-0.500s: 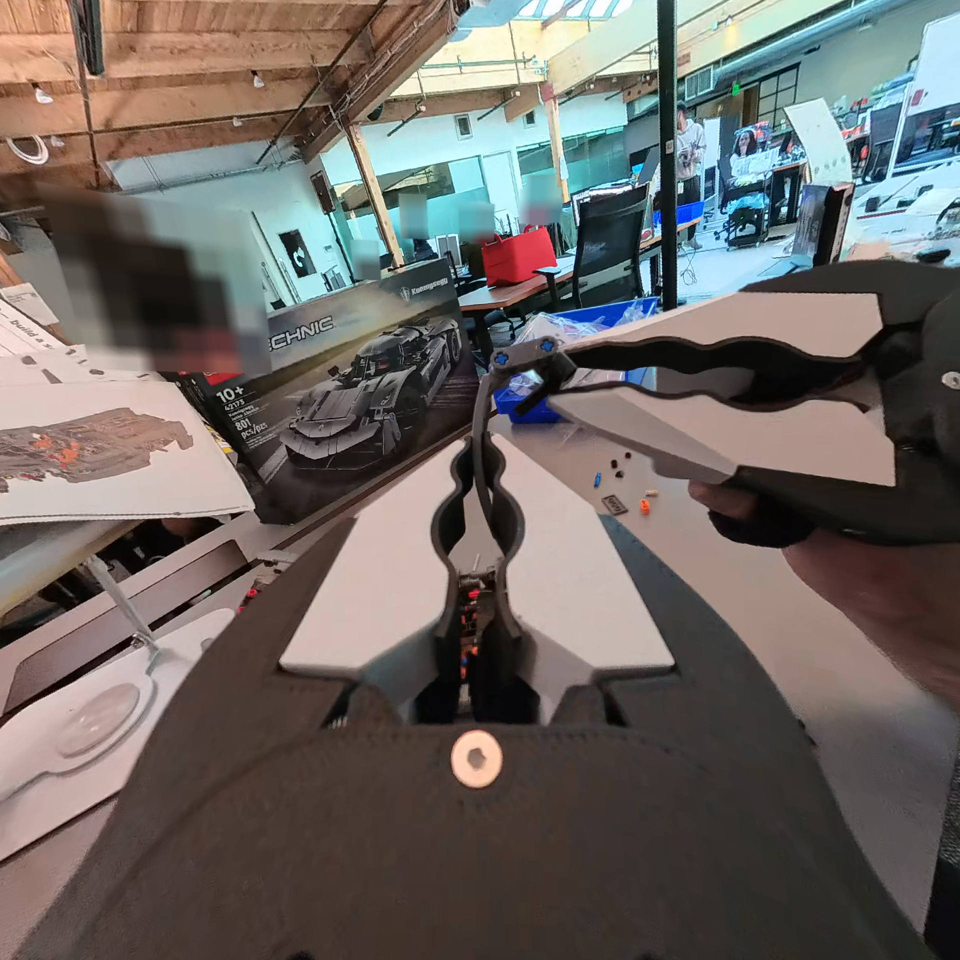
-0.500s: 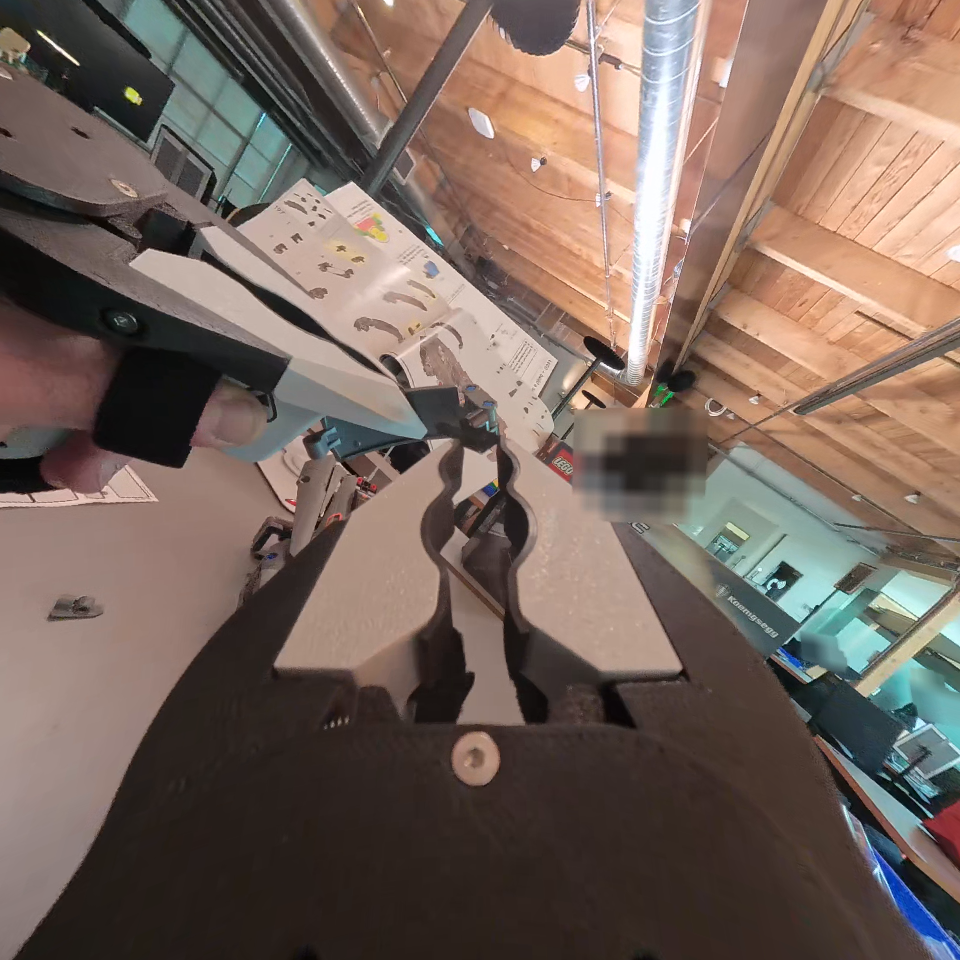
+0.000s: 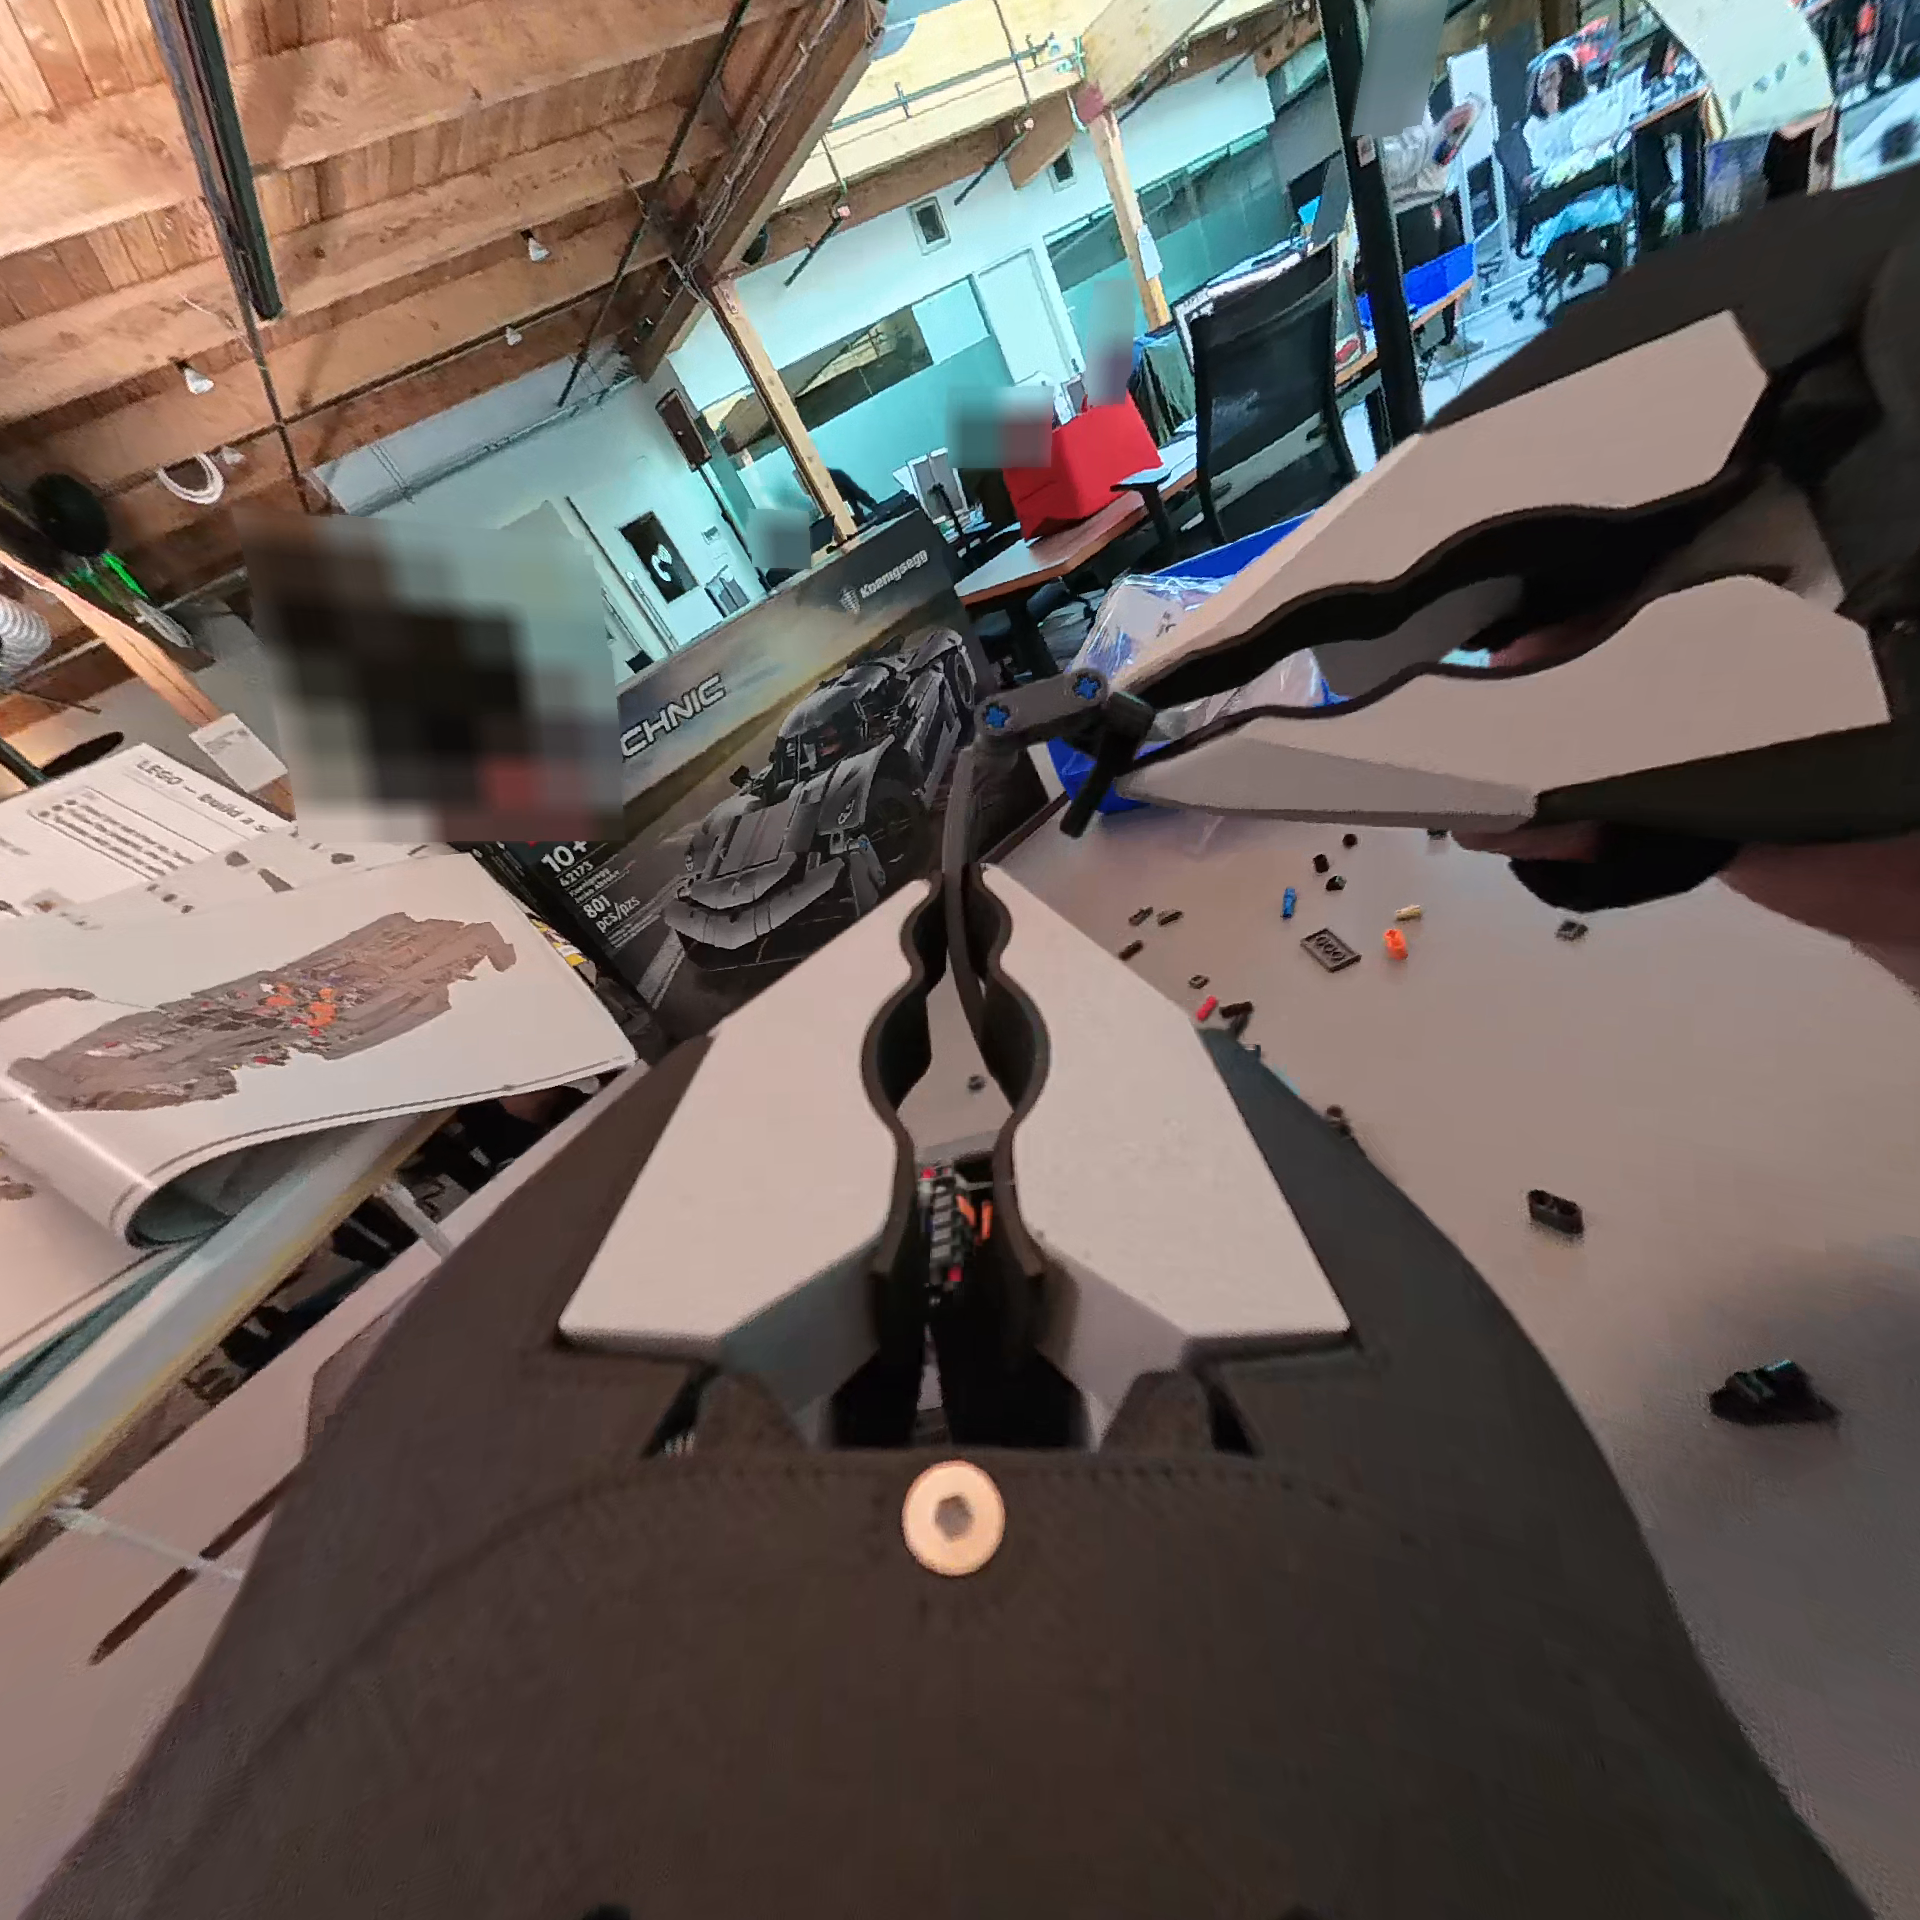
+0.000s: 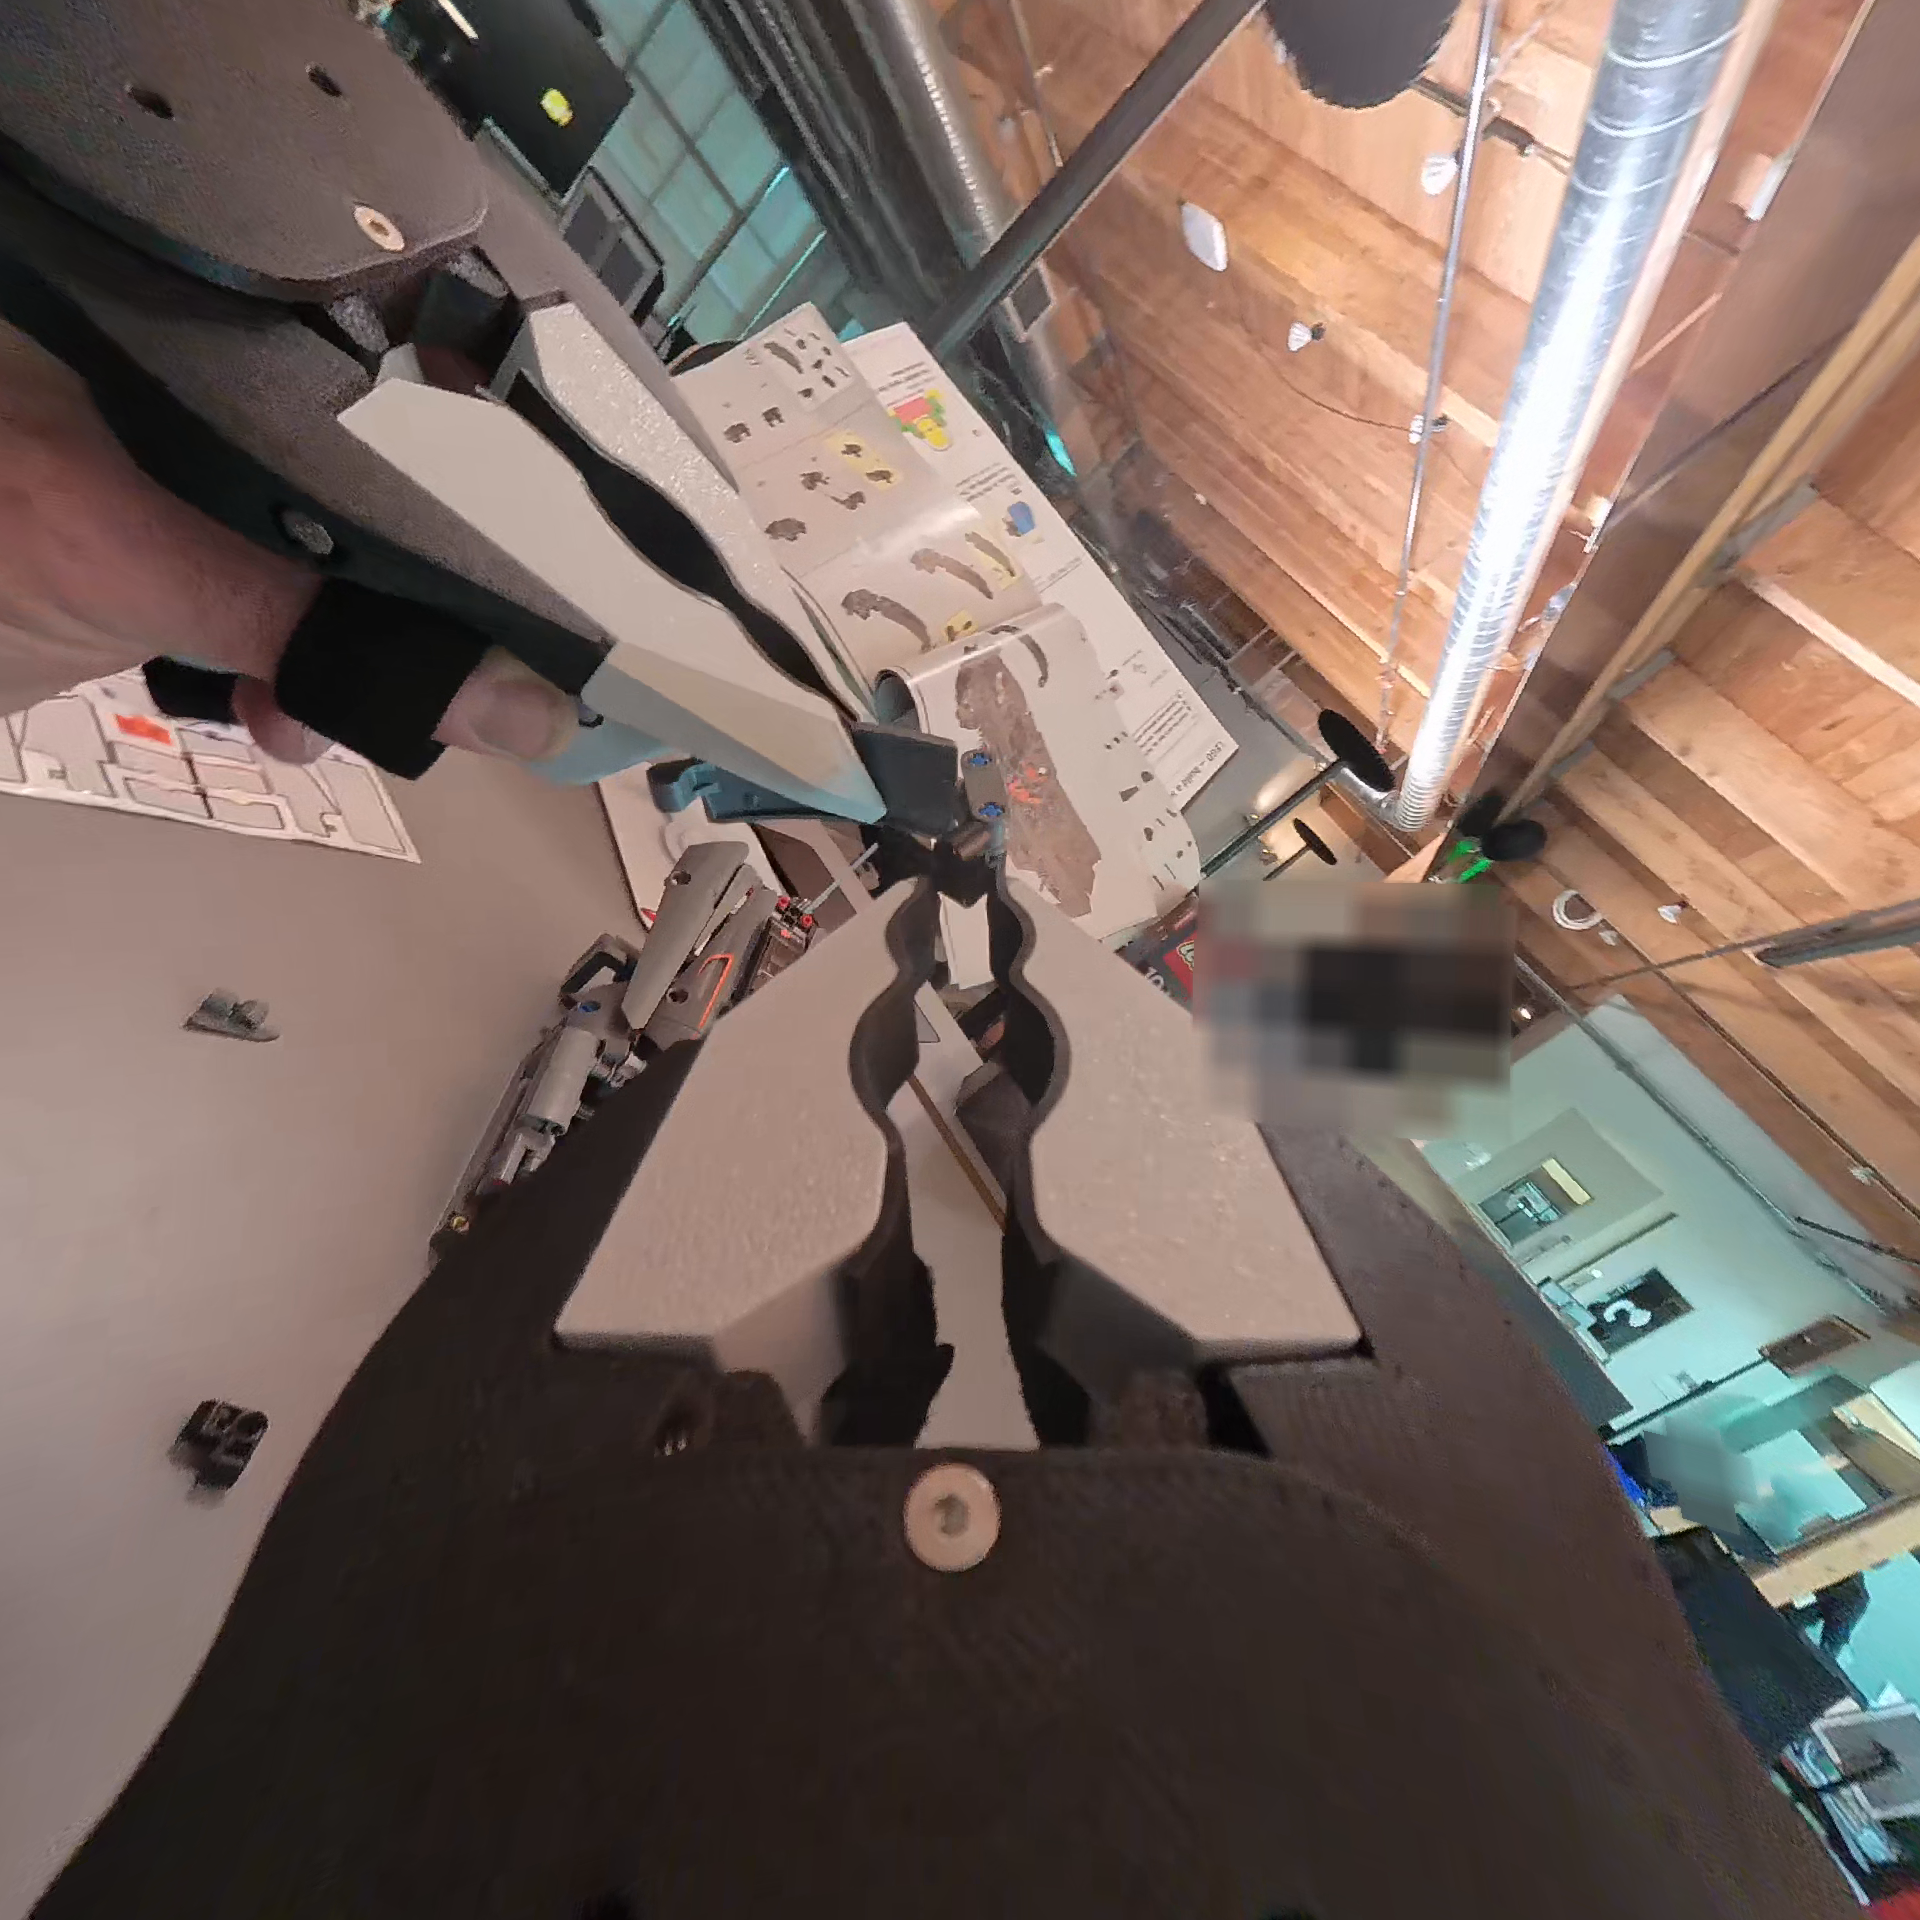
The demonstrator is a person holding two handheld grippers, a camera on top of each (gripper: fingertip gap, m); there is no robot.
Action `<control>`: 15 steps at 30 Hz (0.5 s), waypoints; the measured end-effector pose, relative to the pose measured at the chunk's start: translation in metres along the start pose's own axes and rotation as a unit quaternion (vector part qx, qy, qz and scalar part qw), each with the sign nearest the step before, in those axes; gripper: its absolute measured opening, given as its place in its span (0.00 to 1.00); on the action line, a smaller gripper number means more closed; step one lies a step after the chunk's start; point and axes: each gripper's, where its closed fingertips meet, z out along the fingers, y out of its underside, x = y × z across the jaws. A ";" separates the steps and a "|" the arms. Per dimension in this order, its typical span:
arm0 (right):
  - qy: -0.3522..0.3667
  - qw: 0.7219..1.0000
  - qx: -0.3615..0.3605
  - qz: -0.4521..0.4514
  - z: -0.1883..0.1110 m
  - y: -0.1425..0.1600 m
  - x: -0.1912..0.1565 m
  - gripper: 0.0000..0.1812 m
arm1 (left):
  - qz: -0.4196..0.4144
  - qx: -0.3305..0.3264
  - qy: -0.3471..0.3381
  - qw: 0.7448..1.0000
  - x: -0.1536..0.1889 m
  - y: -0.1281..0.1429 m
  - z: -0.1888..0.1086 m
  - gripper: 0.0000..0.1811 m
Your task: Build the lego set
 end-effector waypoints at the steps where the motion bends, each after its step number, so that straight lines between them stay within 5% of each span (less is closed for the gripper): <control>1: -0.007 1.000 0.004 -0.004 -0.001 -0.001 -0.001 0.05 | 0.008 0.003 -0.001 1.000 0.000 -0.001 -0.001 0.00; 15: -0.063 0.998 0.020 -0.011 -0.002 -0.002 -0.015 0.04 | 0.079 -0.006 -0.001 0.997 -0.001 0.000 -0.007 0.00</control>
